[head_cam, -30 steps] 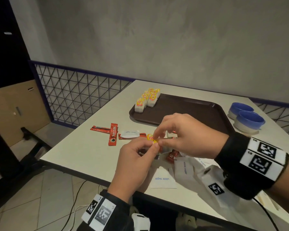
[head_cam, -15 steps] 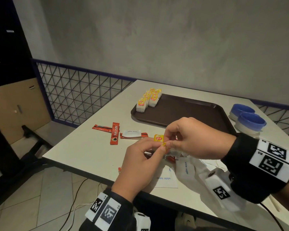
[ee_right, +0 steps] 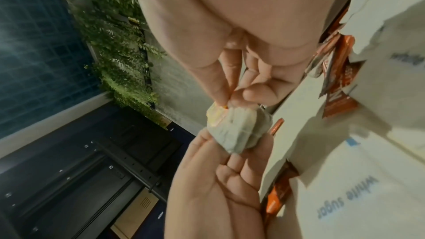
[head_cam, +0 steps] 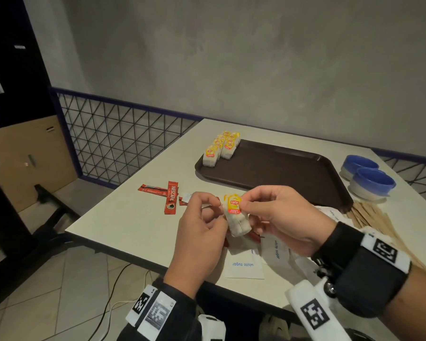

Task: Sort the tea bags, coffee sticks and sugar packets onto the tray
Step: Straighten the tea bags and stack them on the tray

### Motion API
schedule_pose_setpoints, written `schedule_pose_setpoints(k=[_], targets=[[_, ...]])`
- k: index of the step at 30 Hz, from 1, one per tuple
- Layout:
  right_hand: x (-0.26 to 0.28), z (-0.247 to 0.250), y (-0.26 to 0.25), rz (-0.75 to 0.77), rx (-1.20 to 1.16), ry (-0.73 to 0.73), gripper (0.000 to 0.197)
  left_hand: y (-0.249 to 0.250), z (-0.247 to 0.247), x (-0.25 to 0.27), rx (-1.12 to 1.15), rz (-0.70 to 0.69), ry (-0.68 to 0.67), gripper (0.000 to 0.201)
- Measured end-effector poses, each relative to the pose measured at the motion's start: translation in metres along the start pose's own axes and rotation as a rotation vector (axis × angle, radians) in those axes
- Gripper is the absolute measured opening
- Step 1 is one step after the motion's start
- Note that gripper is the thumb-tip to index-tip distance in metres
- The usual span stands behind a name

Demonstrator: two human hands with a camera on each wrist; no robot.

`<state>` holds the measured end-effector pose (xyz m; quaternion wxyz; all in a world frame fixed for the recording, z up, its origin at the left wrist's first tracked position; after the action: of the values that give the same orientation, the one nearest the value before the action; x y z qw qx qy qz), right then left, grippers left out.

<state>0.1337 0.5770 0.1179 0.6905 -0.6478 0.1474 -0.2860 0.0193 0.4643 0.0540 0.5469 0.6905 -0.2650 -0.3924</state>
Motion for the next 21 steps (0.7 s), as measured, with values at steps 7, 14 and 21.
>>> schedule_pose_setpoints(k=[7,14,21], targets=[[-0.004,-0.004,0.006,-0.012,-0.122,0.064,0.013,0.01,-0.001,0.004,0.04,0.006,0.018,0.025],[-0.001,-0.003,-0.002,0.007,0.14,0.024,0.026,0.012,-0.001,0.007,-0.049,-0.028,0.074,0.03],[-0.013,0.004,-0.031,0.116,0.5,-0.191,0.014,0.017,-0.006,0.008,-0.112,-0.07,0.067,0.031]])
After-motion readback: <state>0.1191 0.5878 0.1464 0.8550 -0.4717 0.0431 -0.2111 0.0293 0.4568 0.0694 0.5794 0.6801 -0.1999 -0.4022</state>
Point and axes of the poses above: each hand's wrist, its own x-axis away from the middle knuckle, its own z-axis out of the back of the hand, y = z × x, the point moved 3 cm from there along -x, towards the middle knuckle, and after that the axes turned 6 degrees about -y, right-handed, at the moved point
